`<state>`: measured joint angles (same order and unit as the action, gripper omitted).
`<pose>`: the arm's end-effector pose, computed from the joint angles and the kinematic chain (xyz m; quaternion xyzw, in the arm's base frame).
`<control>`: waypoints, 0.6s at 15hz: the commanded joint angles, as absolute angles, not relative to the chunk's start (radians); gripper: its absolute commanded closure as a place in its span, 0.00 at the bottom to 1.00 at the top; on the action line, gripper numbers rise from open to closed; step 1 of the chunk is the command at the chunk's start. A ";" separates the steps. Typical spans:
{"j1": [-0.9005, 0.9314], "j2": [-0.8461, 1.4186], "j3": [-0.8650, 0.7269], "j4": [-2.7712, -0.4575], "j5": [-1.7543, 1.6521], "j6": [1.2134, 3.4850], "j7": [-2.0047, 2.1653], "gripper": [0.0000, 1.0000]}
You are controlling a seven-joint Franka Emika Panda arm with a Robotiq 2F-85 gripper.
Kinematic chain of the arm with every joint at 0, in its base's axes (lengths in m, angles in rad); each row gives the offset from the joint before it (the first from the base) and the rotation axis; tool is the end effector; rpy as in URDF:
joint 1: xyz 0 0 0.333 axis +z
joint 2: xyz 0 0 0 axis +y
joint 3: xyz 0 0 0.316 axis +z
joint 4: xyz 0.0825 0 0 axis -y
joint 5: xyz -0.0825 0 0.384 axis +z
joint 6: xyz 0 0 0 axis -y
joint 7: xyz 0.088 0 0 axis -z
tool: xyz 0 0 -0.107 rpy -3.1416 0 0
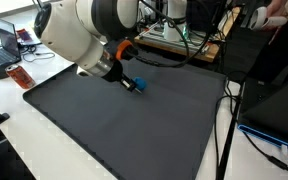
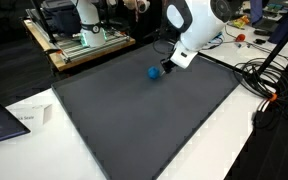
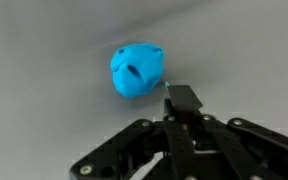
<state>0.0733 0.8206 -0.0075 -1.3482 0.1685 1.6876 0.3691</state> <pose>0.6778 0.0617 0.2056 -0.9525 0.1748 0.2482 0.0229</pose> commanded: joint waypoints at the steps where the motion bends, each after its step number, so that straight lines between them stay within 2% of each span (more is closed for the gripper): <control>1: 0.029 0.843 0.015 -1.322 0.225 1.657 0.316 0.97; 9: 0.017 0.847 0.011 -1.312 0.242 1.646 0.307 0.97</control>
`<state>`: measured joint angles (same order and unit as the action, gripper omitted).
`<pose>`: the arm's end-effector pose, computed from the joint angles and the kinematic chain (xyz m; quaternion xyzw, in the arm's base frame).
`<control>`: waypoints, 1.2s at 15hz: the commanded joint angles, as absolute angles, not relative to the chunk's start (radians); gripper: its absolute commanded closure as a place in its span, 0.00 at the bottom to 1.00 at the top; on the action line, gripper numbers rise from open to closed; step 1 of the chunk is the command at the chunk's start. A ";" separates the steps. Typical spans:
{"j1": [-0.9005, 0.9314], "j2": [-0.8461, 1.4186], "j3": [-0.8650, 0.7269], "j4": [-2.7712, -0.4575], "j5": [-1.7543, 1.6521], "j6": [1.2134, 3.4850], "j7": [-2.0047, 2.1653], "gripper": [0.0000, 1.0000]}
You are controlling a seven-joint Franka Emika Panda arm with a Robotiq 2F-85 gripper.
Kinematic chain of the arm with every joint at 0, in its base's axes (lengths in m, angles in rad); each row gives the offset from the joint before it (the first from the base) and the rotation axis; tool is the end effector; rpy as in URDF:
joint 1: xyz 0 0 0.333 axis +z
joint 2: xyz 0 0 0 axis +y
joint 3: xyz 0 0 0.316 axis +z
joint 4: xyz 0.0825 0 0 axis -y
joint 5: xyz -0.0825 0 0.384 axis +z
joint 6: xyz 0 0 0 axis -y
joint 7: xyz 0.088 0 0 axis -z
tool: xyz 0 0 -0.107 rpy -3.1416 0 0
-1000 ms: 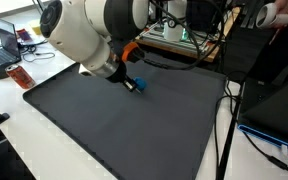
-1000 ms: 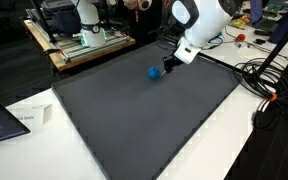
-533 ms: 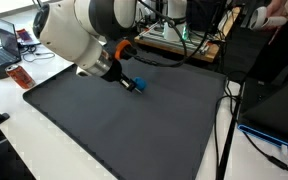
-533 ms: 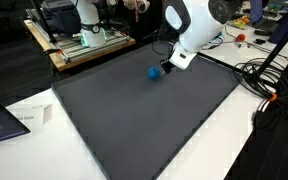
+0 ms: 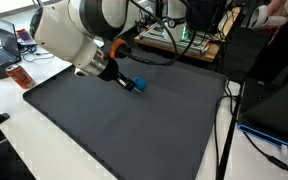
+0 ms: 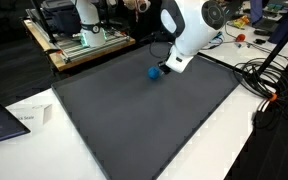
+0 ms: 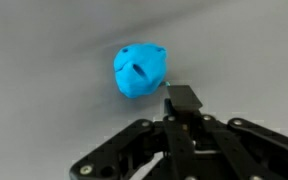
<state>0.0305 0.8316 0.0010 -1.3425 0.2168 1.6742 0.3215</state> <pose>0.6784 0.0422 0.2008 -0.9477 0.1763 0.2600 0.0571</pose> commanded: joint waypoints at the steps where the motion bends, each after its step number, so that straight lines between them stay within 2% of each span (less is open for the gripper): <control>1: 0.018 0.846 0.010 -1.312 0.241 1.646 0.308 0.97; 18: 0.054 0.753 -0.056 -1.318 0.192 1.672 0.496 0.97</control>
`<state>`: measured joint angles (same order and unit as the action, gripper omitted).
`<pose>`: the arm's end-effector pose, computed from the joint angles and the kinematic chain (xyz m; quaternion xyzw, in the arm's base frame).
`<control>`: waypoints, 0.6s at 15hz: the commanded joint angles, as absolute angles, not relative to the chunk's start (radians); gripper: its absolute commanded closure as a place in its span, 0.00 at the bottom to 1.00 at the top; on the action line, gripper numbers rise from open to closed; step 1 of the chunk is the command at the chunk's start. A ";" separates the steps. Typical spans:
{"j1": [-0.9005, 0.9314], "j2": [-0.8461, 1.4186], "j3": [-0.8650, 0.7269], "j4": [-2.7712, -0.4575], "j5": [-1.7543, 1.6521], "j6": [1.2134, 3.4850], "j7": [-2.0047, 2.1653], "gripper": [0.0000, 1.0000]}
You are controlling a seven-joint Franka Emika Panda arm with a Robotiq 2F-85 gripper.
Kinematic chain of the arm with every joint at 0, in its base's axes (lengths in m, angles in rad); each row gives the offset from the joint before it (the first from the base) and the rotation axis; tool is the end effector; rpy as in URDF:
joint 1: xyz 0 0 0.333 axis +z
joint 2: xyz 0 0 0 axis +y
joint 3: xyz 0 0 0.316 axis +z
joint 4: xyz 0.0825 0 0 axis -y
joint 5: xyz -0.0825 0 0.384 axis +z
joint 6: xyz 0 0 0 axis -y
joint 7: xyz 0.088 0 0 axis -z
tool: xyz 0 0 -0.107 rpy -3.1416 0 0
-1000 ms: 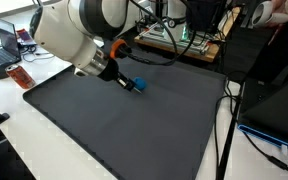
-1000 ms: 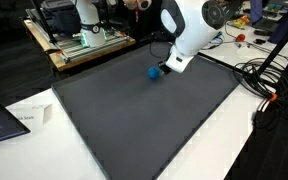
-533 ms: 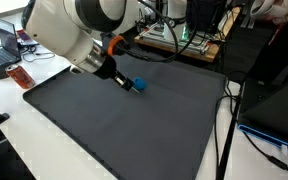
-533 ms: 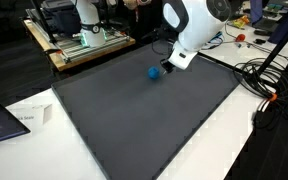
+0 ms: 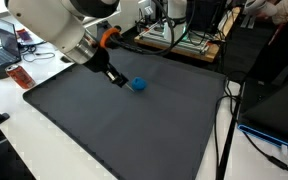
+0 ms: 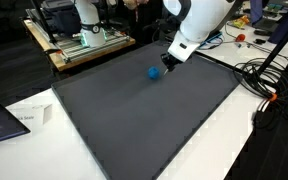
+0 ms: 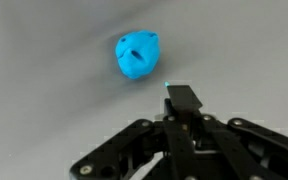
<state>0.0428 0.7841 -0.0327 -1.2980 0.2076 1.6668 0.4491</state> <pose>0.6947 0.0320 0.2507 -0.9449 0.2402 0.2193 0.0377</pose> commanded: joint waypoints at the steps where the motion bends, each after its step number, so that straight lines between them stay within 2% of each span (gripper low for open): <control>1: 0.053 0.749 -0.060 -1.320 0.191 1.673 0.506 0.97; 9: 0.038 0.750 -0.088 -1.328 0.197 1.676 0.556 0.97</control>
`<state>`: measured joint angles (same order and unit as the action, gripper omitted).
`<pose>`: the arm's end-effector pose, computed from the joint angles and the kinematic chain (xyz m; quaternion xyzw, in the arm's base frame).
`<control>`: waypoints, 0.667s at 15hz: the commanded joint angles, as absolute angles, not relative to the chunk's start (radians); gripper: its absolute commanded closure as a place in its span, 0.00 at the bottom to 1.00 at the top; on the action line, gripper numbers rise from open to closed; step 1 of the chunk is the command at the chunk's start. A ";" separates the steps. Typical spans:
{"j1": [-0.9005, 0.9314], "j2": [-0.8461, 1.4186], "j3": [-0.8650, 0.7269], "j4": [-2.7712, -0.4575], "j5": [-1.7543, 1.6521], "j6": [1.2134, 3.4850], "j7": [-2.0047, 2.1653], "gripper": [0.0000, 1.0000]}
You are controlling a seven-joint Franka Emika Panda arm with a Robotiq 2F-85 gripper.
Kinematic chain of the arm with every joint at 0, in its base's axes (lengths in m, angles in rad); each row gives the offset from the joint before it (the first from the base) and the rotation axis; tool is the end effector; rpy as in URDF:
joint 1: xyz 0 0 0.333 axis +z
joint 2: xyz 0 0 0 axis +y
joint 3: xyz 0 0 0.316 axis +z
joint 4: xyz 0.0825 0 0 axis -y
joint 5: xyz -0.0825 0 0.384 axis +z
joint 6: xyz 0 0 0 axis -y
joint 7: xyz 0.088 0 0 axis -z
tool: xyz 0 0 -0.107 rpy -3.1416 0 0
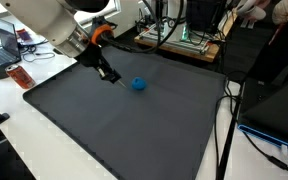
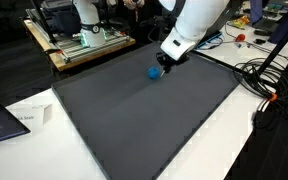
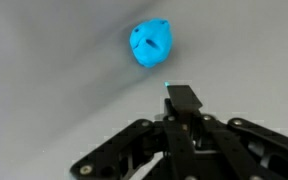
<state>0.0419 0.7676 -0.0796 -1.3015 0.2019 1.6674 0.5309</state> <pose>0.6959 0.0050 0.2610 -0.9317 0.2973 0.2080 0.0169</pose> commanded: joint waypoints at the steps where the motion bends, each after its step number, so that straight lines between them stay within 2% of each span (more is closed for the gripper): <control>1: 0.034 0.748 -0.092 -1.335 0.201 1.682 0.562 0.97; 10: 0.023 0.732 -0.114 -1.384 0.200 1.738 0.605 0.97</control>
<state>0.0270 0.7668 -0.1141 -1.3326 0.2021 1.7309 0.5729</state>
